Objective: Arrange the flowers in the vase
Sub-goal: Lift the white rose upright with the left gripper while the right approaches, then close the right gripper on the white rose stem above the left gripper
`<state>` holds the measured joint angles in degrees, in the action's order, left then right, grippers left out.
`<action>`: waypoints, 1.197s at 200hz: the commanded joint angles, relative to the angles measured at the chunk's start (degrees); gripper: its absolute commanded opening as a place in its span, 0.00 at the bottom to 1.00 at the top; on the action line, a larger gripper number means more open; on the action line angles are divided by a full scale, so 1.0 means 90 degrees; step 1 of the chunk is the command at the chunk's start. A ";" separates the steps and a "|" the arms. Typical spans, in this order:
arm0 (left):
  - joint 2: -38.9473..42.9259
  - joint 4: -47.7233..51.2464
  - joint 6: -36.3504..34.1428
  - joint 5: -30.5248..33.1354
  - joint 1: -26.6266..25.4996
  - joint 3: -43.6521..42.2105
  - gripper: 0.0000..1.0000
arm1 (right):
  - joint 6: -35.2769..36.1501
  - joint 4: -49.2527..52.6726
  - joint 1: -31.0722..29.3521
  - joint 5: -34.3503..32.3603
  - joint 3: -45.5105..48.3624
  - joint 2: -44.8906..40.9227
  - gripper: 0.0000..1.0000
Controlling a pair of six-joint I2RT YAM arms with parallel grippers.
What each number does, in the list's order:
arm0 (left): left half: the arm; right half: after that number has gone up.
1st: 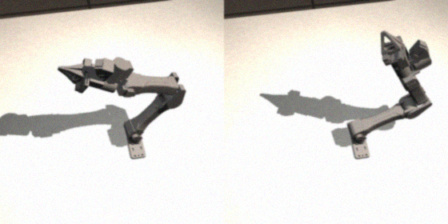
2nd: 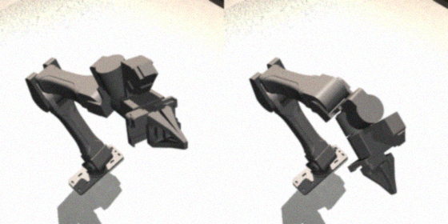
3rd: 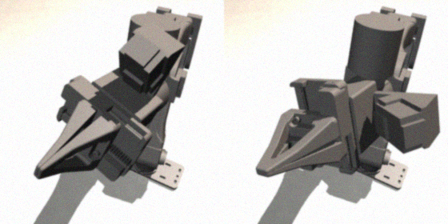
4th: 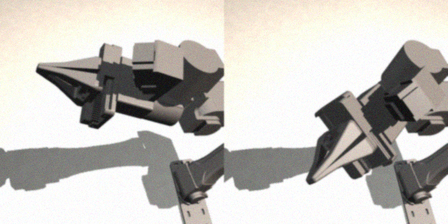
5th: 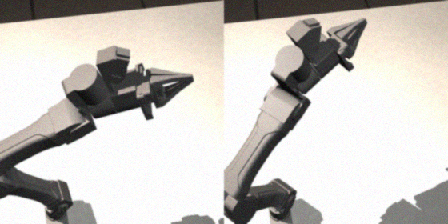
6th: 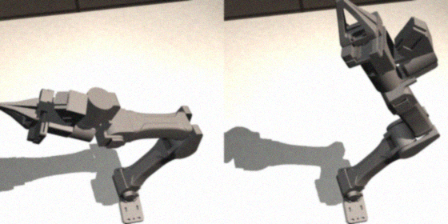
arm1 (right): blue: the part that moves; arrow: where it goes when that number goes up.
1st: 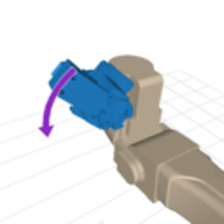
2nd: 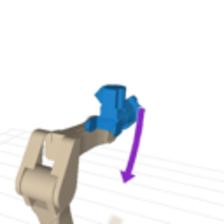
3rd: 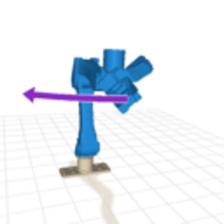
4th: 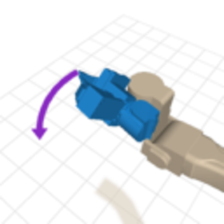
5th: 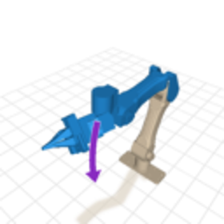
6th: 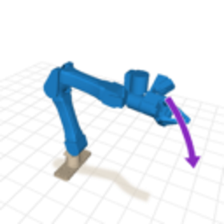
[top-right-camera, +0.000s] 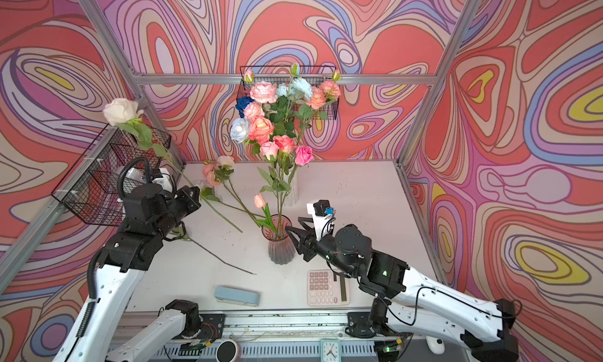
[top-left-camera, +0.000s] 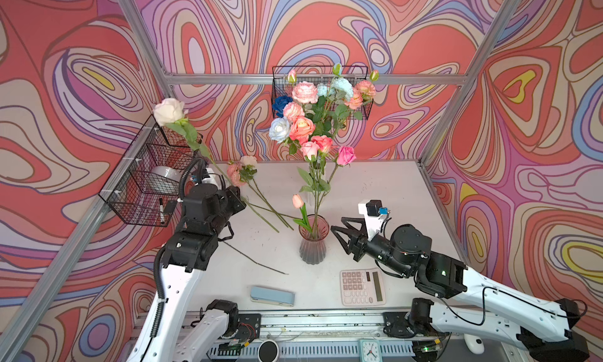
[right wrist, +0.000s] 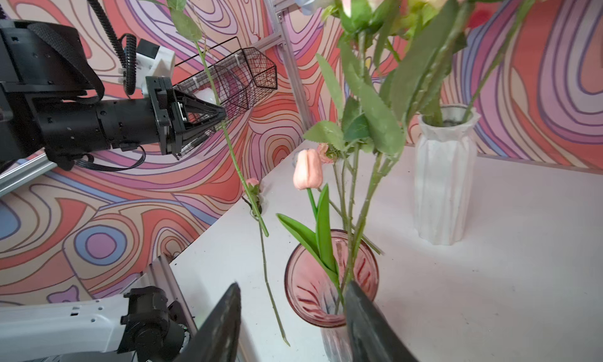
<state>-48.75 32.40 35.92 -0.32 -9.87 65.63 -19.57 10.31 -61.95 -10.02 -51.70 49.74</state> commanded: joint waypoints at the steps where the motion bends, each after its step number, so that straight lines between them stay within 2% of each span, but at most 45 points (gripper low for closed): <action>1: 0.0495 0.0569 -0.0609 -0.0871 -0.0056 0.0285 0.00 | 0.0136 -0.0011 -0.0036 0.1003 -0.0469 0.0397 0.54; 26: 0.0923 0.0734 -0.0959 -0.2036 -0.0056 0.0522 0.00 | 0.0352 0.0058 -0.0333 0.1504 -0.1172 0.1226 0.55; 40: 0.1120 0.0628 -0.1084 -0.2988 -0.0056 0.0545 0.00 | 0.0559 0.0161 -0.0629 0.1507 -0.1644 0.1729 0.55; 58: 0.1460 0.0357 -0.1117 -0.3841 -0.0056 0.0404 0.01 | 0.0747 0.0165 -0.0829 0.1515 -0.2202 0.2284 0.57; 114: 0.2013 -0.0086 -0.1299 -0.5637 -0.0055 0.0106 0.01 | 0.0999 0.0337 -0.0977 0.2044 -0.3580 0.3464 0.61; 134: 0.2126 -0.0245 -0.1233 -0.5881 -0.0056 0.0048 0.01 | 0.1013 0.0388 -0.1017 0.2256 -0.3825 0.3677 0.59; 149: 0.2098 -0.0241 -0.1241 -0.6015 -0.0053 0.0088 0.01 | 0.0999 0.0374 -0.1058 0.2405 -0.3890 0.3750 0.49; 171: 0.1982 -0.0256 -0.1202 -0.6174 -0.0056 0.0118 0.05 | 0.0957 0.0253 -0.1085 0.2481 -0.3815 0.3724 0.14; 175: 0.1970 -0.0266 -0.1177 -0.6162 -0.0056 0.0111 0.09 | 0.0945 0.0221 -0.1097 0.2479 -0.3780 0.3709 0.08; 182: 0.1965 -0.0316 -0.1099 -0.6113 -0.0056 0.0091 0.22 | 0.0943 0.0151 -0.1104 0.2487 -0.3711 0.3657 0.00; 196: 0.2015 -0.0623 -0.0797 -0.5991 -0.0056 -0.0031 0.58 | 0.0885 -0.0060 -0.1114 0.2454 -0.3494 0.3506 0.00; 204: 0.2054 -0.0797 -0.0595 -0.5852 -0.0056 -0.0107 0.75 | 0.0836 -0.0241 -0.1114 0.2415 -0.3322 0.3384 0.00; 221: 0.2115 -0.1045 -0.0264 -0.5515 -0.0056 -0.0205 0.86 | 0.0752 -0.0591 -0.1118 0.2189 -0.2947 0.3084 0.00; 239: 0.2215 -0.1211 0.0012 -0.5050 -0.0056 -0.0346 0.91 | 0.0729 -0.0916 -0.1127 0.1755 -0.2511 0.2697 0.00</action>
<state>-30.44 26.74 31.27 -50.65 -10.15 64.01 -12.14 8.05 -71.96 10.61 -78.13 79.11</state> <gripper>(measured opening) 0.863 0.058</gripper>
